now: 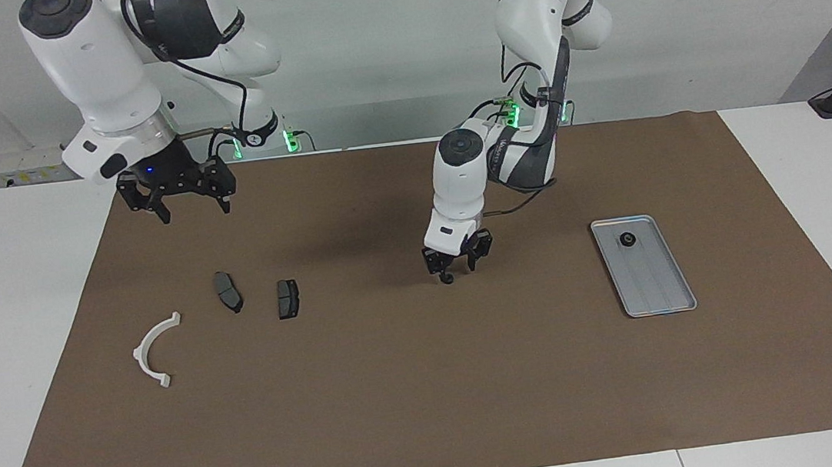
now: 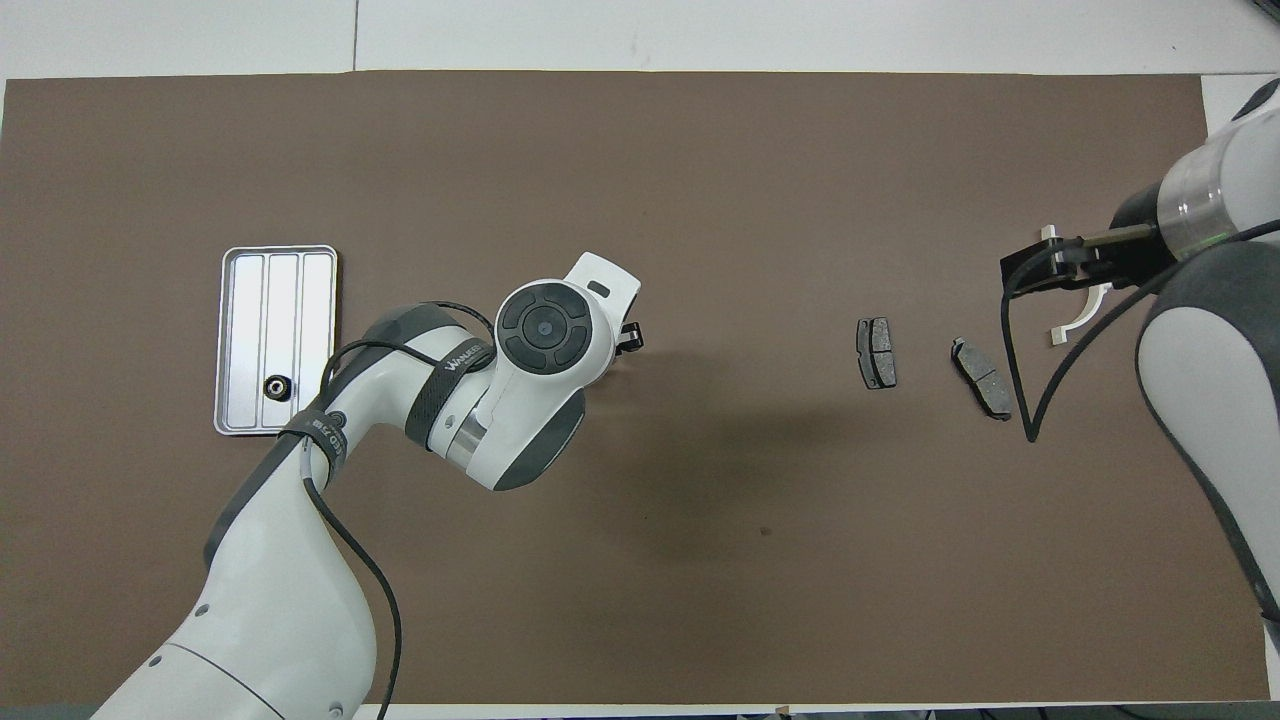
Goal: Pick bearing gear from pile to tray
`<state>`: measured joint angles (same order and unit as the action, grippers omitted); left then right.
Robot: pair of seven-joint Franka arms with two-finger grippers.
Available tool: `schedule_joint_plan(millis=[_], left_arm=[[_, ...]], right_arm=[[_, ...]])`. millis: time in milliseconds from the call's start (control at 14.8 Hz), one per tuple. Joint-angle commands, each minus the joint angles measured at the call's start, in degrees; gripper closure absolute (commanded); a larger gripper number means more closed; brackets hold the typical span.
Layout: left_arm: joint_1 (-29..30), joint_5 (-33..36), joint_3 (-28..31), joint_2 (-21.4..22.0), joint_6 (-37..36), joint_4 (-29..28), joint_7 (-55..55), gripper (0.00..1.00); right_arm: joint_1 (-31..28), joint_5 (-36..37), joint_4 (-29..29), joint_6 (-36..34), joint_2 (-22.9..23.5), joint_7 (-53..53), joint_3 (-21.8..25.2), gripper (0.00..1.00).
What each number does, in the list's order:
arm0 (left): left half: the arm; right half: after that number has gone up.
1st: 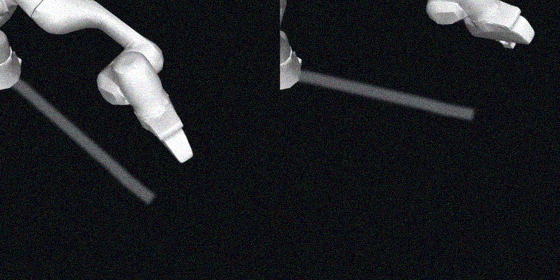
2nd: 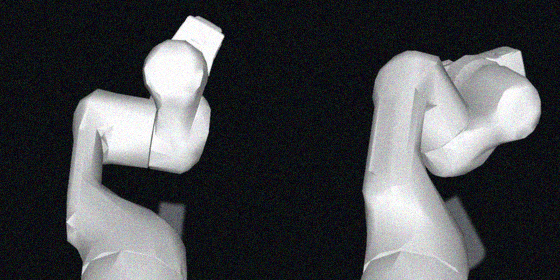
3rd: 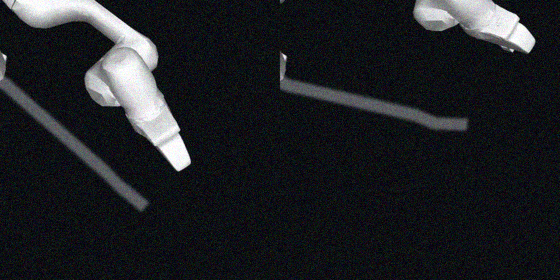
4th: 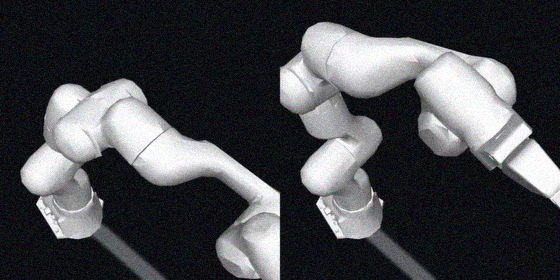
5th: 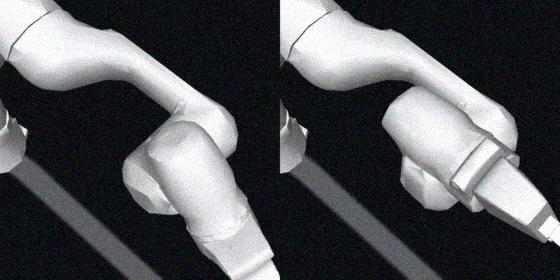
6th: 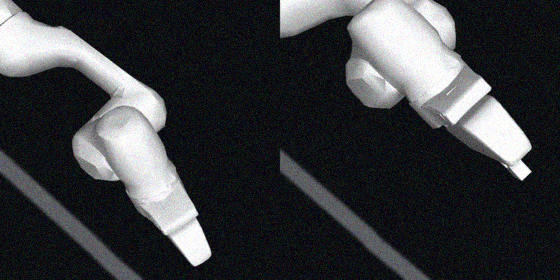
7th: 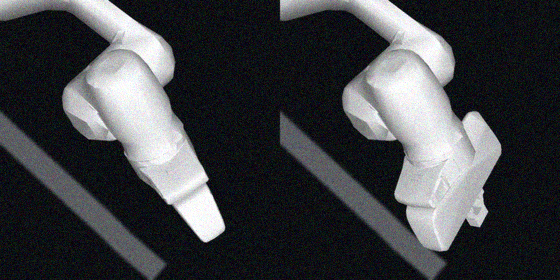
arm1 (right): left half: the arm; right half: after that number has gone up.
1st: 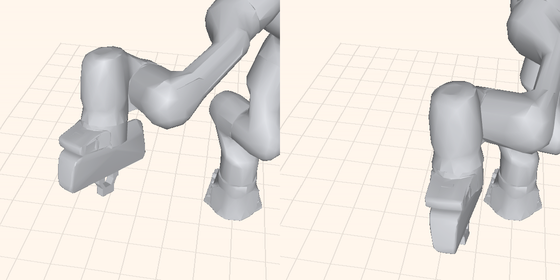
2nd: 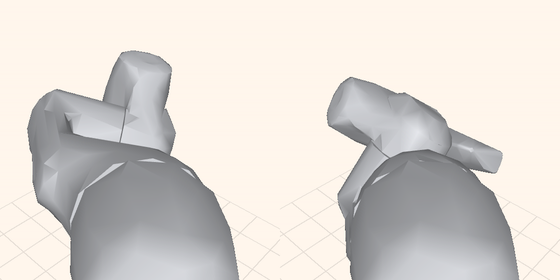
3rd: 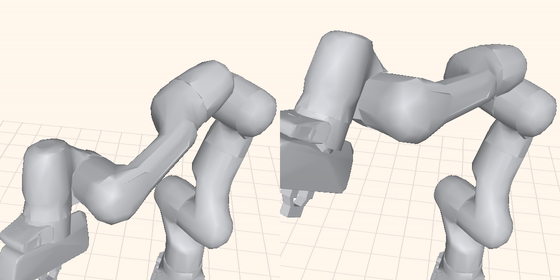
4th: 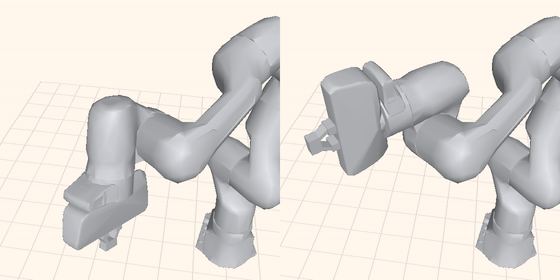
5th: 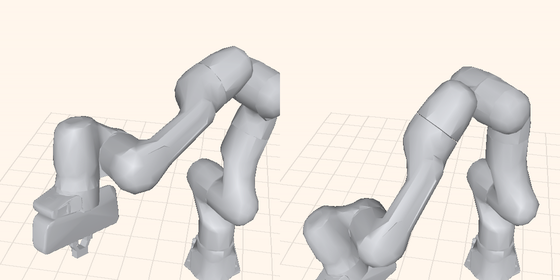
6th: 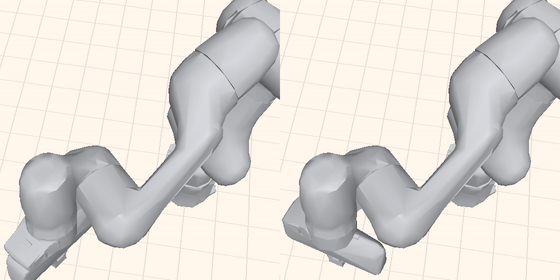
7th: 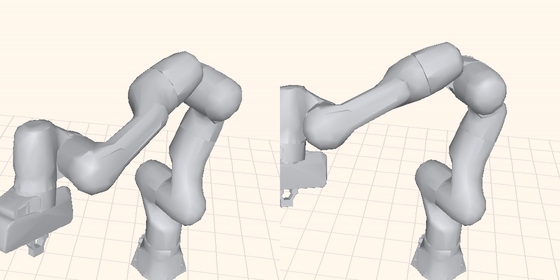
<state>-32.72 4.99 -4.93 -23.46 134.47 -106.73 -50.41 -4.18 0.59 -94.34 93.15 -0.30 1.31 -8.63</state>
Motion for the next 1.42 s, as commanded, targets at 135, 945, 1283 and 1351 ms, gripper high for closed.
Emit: schedule_joint_plan(millis=[135,945,1283,1351], left_arm=[[-2.1,1.3,1.0,-2.5,0.5,1.8,-2.3,0.28],[0.9,4.7,1.2,-4.2,-5.9,9.7,-1.4,1.00],[12.0,1.7,0.6,4.3,-18.7,12.1,15.5,1.00],[15.0,-1.0,0.6,6.3,-21.5,11.8,22.6,1.00]], right_arm=[[0.0,-1.3,-2.3,-5.2,-5.3,-0.7,-0.1,0.00],[3.7,-0.6,-0.9,-5.4,-4.7,-0.3,5.3,0.00],[3.7,0.3,-0.5,-1.8,-4.6,-0.3,5.3,0.00],[3.7,0.3,-0.5,-2.0,-4.7,-0.3,5.3,0.00]])
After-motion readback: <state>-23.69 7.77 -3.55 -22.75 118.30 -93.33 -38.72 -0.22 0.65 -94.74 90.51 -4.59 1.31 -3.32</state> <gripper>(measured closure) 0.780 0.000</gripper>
